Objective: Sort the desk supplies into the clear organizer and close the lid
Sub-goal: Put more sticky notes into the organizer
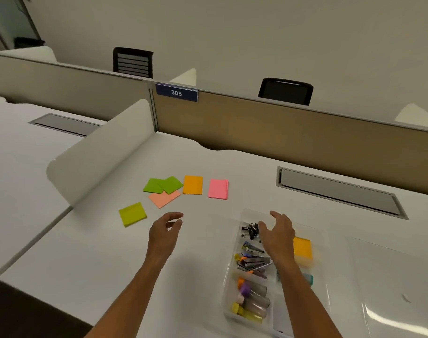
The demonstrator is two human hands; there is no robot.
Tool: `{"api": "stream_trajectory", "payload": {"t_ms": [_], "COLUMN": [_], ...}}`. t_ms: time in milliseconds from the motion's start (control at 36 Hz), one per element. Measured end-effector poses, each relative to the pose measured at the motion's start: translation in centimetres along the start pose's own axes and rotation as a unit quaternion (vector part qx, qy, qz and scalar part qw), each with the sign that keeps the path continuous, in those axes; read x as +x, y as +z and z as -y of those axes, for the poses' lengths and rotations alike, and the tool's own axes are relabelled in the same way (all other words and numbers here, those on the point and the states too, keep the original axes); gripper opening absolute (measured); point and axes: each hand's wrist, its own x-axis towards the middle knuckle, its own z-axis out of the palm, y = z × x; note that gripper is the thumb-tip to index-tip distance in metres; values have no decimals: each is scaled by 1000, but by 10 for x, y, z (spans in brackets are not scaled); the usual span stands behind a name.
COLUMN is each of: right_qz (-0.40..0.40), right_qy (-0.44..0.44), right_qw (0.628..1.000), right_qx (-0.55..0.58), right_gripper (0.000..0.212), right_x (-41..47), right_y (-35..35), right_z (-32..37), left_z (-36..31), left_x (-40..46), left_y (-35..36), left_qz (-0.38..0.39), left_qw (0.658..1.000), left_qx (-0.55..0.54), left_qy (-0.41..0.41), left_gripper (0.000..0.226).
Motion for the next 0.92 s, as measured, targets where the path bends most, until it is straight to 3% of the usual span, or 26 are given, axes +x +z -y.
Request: {"api": "stream_trajectory", "payload": {"t_ms": [444, 611, 917], "right_qz": [74, 93, 144], "right_qy": [-90, -90, -49], "right_qw": [992, 991, 988], "right_qx": [41, 30, -36], "right_gripper": [53, 54, 62], "right_x": [7, 20, 57], "right_y": [71, 99, 148], "right_z": [69, 88, 106], "left_z": [35, 52, 88], "left_x": [44, 69, 110], "left_y": [-61, -83, -110], "left_qz": [-41, -60, -81], "left_qw": [999, 995, 981], "left_qx": [29, 71, 167], "left_qy": [-21, -26, -53], "left_gripper": [17, 18, 39]}}
